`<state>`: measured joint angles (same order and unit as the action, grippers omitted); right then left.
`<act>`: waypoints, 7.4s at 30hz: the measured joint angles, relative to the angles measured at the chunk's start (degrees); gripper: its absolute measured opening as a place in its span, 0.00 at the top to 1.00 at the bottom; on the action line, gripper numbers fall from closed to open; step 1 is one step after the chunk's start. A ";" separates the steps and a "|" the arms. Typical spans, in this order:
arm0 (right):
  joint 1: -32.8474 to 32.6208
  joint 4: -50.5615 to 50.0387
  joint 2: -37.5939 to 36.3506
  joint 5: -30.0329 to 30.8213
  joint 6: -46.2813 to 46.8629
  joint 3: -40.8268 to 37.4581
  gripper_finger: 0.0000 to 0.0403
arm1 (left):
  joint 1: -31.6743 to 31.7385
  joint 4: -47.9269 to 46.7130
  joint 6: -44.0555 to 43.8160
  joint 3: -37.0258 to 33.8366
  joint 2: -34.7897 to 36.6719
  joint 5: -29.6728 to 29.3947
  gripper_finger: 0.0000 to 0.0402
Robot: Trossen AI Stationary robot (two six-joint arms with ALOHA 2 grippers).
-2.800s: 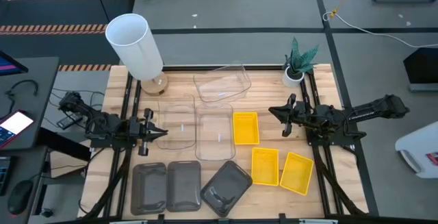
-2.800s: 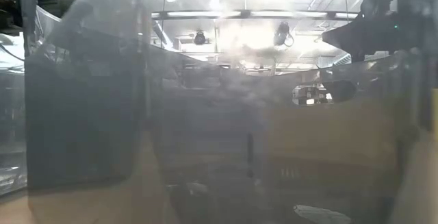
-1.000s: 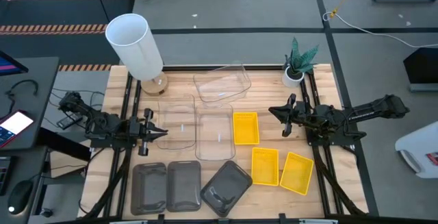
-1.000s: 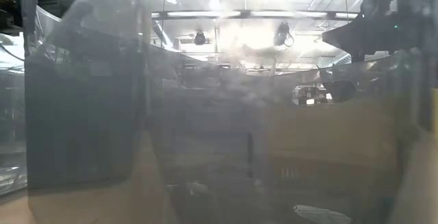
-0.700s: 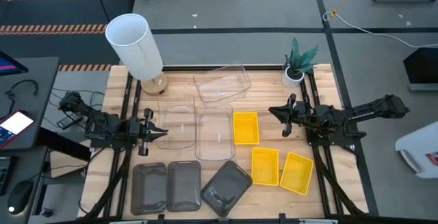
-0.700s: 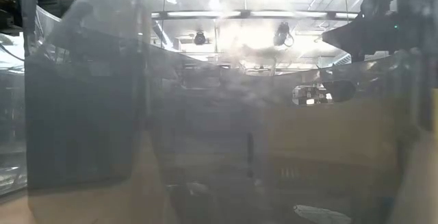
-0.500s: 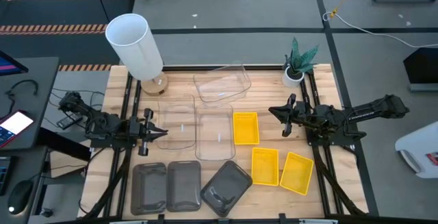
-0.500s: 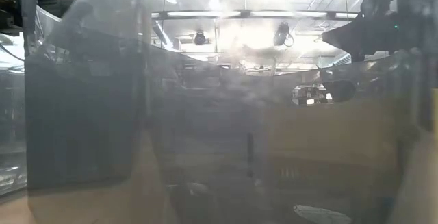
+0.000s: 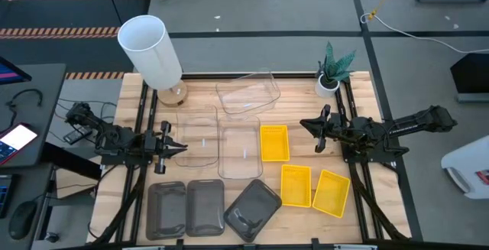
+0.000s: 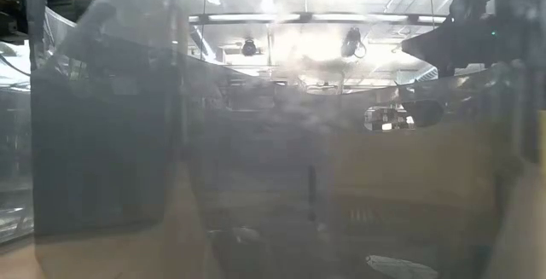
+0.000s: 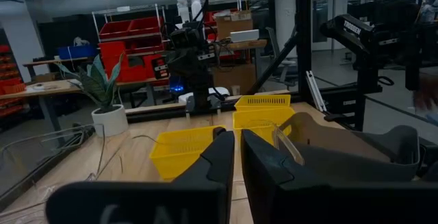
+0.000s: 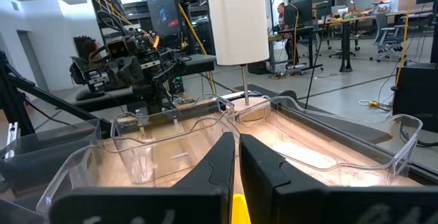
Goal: Stack baskets by color
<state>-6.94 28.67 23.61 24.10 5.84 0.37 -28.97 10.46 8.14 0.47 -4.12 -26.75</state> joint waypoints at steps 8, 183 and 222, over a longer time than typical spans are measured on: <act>0.02 0.02 -0.01 0.11 -0.02 0.01 0.93 | -0.02 0.01 0.00 0.02 0.00 0.00 0.93; -1.12 -83.85 114.08 -18.24 -19.15 132.78 0.97 | -0.02 0.04 0.00 0.02 -0.74 -0.17 0.91; -4.63 -109.43 98.67 -11.78 -8.08 134.59 0.98 | 0.00 0.19 0.00 0.02 -0.74 -0.19 0.93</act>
<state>-11.57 -80.76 122.28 12.32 -2.24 134.96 -28.97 10.66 8.14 0.49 -4.86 -26.94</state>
